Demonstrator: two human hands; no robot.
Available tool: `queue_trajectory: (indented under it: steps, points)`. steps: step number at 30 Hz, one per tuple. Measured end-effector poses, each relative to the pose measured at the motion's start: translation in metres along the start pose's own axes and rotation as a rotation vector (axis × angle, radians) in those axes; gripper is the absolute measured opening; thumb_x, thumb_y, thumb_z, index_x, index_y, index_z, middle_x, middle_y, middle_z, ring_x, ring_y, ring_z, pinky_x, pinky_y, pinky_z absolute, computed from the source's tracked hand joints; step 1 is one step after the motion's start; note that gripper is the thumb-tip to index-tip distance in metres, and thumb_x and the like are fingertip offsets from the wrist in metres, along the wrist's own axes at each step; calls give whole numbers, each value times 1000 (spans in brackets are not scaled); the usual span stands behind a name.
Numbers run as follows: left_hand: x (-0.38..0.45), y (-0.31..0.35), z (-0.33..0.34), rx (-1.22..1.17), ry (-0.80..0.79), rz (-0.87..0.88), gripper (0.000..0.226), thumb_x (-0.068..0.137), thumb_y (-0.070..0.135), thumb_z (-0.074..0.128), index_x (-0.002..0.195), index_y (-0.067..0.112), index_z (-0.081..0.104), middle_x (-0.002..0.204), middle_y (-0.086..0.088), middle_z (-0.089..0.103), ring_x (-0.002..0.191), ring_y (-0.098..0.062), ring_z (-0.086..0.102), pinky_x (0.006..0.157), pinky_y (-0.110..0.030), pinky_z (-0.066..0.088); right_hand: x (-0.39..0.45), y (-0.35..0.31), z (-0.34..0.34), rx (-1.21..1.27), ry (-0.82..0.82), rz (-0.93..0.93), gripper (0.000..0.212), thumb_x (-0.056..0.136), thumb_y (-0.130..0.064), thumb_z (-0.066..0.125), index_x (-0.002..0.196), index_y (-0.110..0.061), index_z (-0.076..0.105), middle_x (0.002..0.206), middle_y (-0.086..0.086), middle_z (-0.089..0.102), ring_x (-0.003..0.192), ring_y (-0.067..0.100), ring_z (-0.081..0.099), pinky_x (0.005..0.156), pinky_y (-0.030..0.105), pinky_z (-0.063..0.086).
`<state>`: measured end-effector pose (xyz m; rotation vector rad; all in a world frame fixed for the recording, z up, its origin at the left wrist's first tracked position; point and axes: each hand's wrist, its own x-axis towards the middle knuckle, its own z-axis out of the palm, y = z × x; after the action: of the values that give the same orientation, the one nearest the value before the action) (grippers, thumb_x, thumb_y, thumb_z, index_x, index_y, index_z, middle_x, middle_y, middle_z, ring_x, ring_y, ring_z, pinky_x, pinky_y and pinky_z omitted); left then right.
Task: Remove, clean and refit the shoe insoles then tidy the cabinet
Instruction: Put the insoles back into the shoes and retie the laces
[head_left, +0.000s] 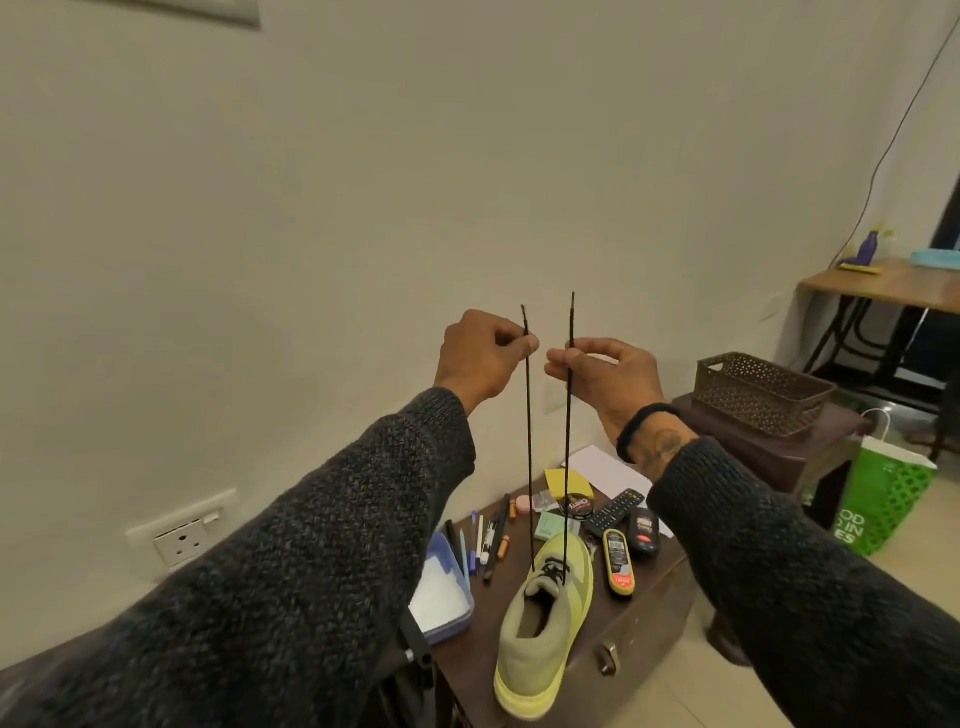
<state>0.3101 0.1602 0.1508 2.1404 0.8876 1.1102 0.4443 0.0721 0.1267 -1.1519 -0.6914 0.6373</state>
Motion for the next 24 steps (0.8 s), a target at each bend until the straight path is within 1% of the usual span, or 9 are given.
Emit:
queue_trajectory:
  steps: [3,7,10,13,14,16,18,21,24]
  points:
    - [-2,8,2,43,-33,54,15,92,28,72,93,17,82,93,3,77,91,-11,69,78,-22,54,-6,0,4,-141,-77,-36,14,89,-7,74,101,-7,68,96,15,77,89,21,77,94,37,57]
    - [-5,14,9,-1,-33,52,12,92,22,73,95,15,82,89,1,77,80,-8,69,59,-2,44,-20,5,8,-70,-118,-20,7,94,1,66,97,-5,69,90,14,76,80,19,77,70,24,60]
    - [-12,15,14,-78,-18,29,17,92,23,73,104,11,79,92,-2,75,69,-1,63,55,-3,44,-24,6,4,4,-111,16,10,92,0,67,99,-5,72,92,17,77,83,25,76,77,33,63]
    - [-24,0,24,-97,-21,-41,47,87,53,72,119,19,72,97,2,69,83,-5,62,71,-11,47,-24,6,1,36,-71,43,14,91,-1,68,105,-4,71,95,19,77,87,28,76,81,37,63]
    - [-32,-9,30,-162,-94,-103,59,82,64,69,122,21,70,102,3,68,88,-8,61,78,-20,51,-23,5,0,55,-60,52,15,91,1,68,105,-4,70,95,19,77,87,28,76,81,37,63]
    - [-51,-26,42,-287,-289,-232,66,79,73,66,116,19,72,100,2,69,83,-11,59,76,-32,54,-19,5,-3,106,-72,77,16,91,3,68,106,-1,67,95,18,77,86,27,76,82,37,63]
    - [-67,-43,57,-224,-436,-261,57,82,68,67,106,17,74,93,2,68,83,-17,62,77,-39,55,-14,7,-5,102,-103,83,15,91,4,68,105,-2,67,96,17,77,86,26,76,82,36,63]
    - [-77,-67,79,-5,-466,-185,34,91,47,69,88,14,71,90,-4,69,80,-22,65,80,-45,57,0,17,-6,-3,-82,39,14,90,4,69,103,-2,69,95,19,77,83,26,76,81,34,63]
    - [-73,-77,82,99,-393,-170,25,94,33,69,79,14,67,77,-3,64,67,-14,58,60,-31,48,33,36,-23,-339,48,-89,13,83,-6,80,93,-14,76,88,10,78,82,22,76,83,39,63]
